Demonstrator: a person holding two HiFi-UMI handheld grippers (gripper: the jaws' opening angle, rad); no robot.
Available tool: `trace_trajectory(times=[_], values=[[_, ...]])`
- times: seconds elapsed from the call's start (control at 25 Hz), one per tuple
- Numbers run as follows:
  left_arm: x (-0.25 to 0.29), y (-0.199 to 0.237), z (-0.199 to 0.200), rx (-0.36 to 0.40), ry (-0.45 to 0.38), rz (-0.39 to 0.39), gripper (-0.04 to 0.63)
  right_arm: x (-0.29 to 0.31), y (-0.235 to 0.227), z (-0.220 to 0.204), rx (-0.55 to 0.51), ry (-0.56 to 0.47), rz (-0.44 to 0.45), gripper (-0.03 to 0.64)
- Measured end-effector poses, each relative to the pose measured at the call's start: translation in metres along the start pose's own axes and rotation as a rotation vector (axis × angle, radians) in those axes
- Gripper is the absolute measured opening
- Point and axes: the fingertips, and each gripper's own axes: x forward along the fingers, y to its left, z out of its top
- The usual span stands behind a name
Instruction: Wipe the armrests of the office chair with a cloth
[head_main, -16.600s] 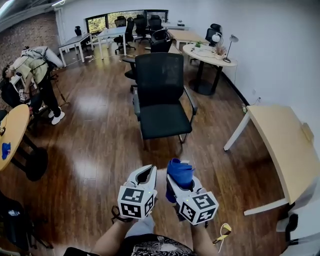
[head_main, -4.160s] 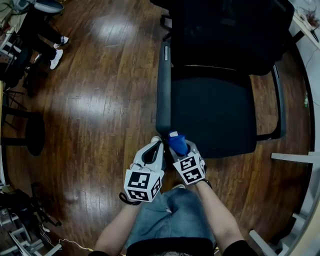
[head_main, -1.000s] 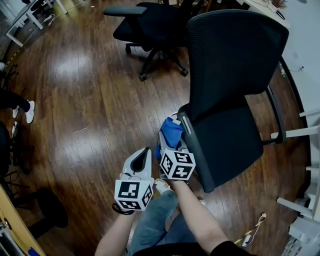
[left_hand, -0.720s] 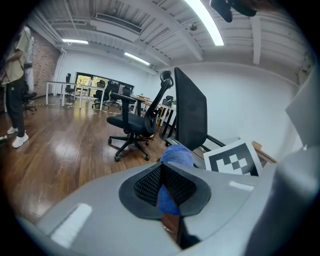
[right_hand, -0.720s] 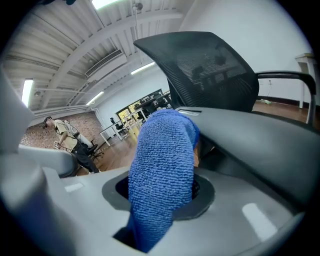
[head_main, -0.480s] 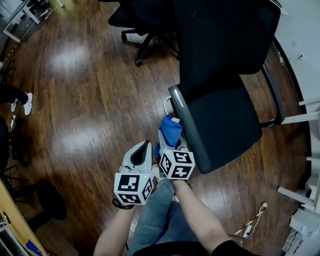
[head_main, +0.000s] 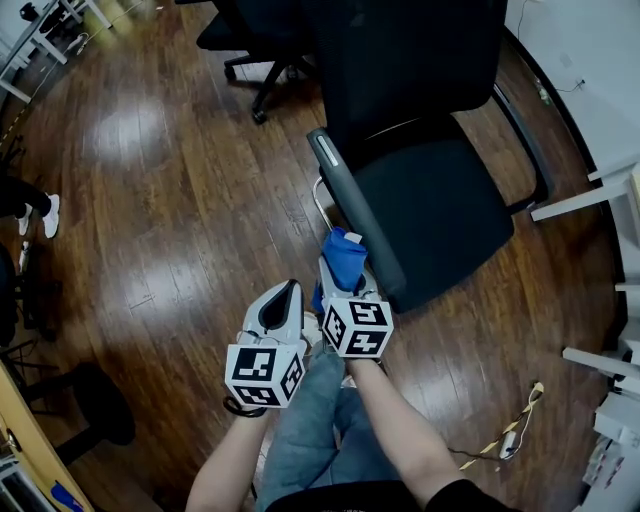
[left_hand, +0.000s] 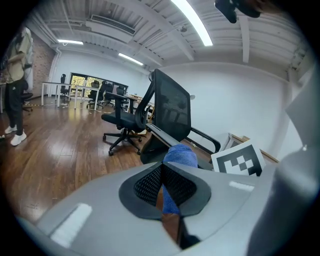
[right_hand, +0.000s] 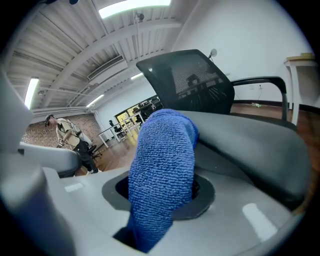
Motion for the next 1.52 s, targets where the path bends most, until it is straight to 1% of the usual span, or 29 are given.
trace_trajectory(times=[0.36,0.52,0.68,0.92,1.28,1.4,1.52], values=[[-0.013,-0.038,-0.044,-0.014,-0.003,-0.037,0.006,-0.050,-0.021,-0.037,-0.052,-0.005,-0.015,0.137],[-0.013,-0.047,-0.065,-0.019,0.003,-0.050,0.006,-0.065,-0.028,-0.056,-0.081,-0.017,-0.022,0.137],[-0.006,-0.053,-0.085,-0.017,0.016,-0.058,0.006,-0.072,-0.041,-0.071,-0.084,-0.032,-0.030,0.137],[0.015,-0.063,-0.117,0.013,0.054,-0.083,0.006,-0.062,-0.070,-0.107,-0.057,-0.017,-0.051,0.137],[0.050,-0.065,-0.154,0.055,0.069,-0.123,0.006,-0.030,-0.111,-0.160,-0.027,0.019,-0.082,0.137],[0.056,-0.066,-0.162,0.057,0.076,-0.127,0.006,-0.024,-0.118,-0.169,-0.015,0.027,-0.087,0.137],[0.053,-0.068,-0.160,0.062,0.075,-0.121,0.006,-0.028,-0.117,-0.165,-0.010,0.025,-0.092,0.137]])
